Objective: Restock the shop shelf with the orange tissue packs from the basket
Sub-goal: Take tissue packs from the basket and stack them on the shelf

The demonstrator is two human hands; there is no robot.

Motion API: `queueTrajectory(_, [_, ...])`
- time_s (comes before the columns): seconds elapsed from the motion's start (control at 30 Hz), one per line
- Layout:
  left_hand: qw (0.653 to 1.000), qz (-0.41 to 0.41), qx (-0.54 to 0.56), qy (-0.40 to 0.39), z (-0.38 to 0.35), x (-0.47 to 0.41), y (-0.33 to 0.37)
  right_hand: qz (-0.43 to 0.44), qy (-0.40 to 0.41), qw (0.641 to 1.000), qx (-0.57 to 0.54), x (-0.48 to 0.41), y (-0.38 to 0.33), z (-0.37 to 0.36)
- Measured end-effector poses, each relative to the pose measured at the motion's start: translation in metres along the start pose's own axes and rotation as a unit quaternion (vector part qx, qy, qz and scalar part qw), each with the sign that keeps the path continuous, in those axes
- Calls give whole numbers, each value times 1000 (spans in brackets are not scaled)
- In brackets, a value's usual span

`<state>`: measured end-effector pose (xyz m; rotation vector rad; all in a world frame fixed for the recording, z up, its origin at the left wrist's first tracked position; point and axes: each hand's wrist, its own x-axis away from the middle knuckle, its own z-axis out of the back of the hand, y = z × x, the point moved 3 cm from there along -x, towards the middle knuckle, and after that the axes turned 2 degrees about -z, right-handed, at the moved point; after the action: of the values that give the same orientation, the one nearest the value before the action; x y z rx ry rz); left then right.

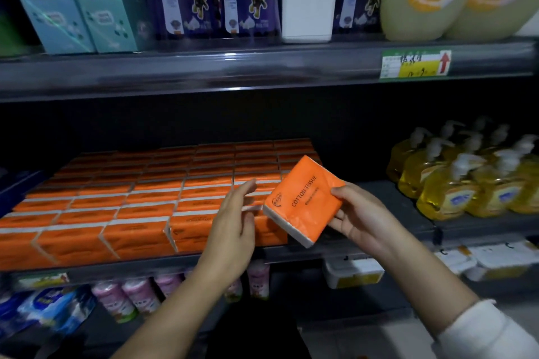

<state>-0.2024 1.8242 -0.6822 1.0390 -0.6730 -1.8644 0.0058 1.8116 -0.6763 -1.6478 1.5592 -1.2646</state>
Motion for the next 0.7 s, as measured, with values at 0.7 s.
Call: queueTrajectory(0.7, [936,-59,-339,-69,-36,-31,-27,99,123,960,231,-26,16,86])
